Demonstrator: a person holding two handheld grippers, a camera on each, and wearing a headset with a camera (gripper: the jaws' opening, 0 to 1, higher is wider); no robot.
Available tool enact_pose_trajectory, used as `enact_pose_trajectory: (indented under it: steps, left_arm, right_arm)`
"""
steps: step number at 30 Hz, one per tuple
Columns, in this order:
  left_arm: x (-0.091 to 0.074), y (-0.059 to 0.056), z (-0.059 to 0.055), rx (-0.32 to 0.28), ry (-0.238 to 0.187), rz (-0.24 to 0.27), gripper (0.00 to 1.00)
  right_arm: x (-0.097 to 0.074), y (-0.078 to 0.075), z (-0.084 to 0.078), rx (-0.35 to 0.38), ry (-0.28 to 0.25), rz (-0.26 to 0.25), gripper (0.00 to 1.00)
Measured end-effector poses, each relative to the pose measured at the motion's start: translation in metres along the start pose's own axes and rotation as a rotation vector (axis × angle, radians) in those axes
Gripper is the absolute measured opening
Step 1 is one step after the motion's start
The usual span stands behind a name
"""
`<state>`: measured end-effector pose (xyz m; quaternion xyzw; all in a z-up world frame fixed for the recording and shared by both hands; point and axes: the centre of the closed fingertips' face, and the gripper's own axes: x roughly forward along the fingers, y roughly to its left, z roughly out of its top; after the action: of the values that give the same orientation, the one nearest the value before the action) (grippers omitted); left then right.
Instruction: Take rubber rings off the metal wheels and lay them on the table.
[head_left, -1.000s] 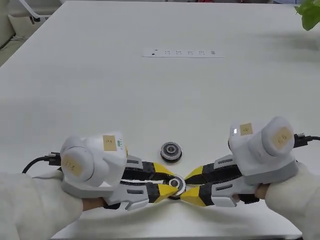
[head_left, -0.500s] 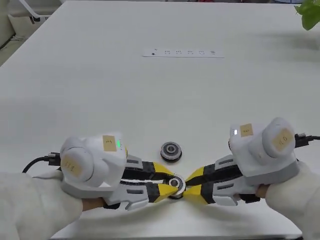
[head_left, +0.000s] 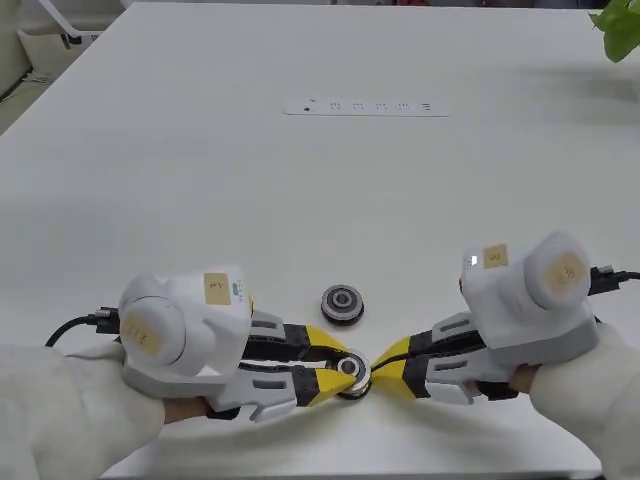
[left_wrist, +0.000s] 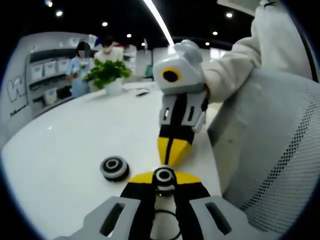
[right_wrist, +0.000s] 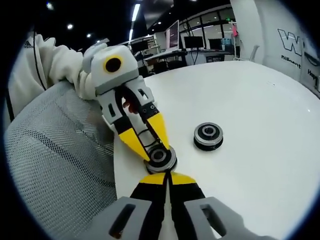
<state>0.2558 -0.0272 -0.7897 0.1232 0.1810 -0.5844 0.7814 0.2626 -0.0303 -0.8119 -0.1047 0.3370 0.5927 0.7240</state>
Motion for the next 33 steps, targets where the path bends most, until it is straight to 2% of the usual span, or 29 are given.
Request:
enact_pose_trajectory:
  steps: [7, 23, 33]
  left_arm:
    - [0.000, 0.000, 0.000, 0.001, -0.003, -0.001, 0.14]
    - [-0.001, 0.001, -0.001, 0.005, -0.007, -0.001, 0.14]
    - [-0.001, 0.001, -0.001, 0.004, -0.008, 0.000, 0.14]
  right_arm:
    - [-0.002, -0.003, 0.000, 0.179, -0.021, 0.011, 0.00]
    - [-0.007, -0.005, 0.004, 0.329, -0.076, 0.029, 0.00]
    - [-0.010, 0.003, 0.011, 0.432, -0.126, 0.058, 0.00]
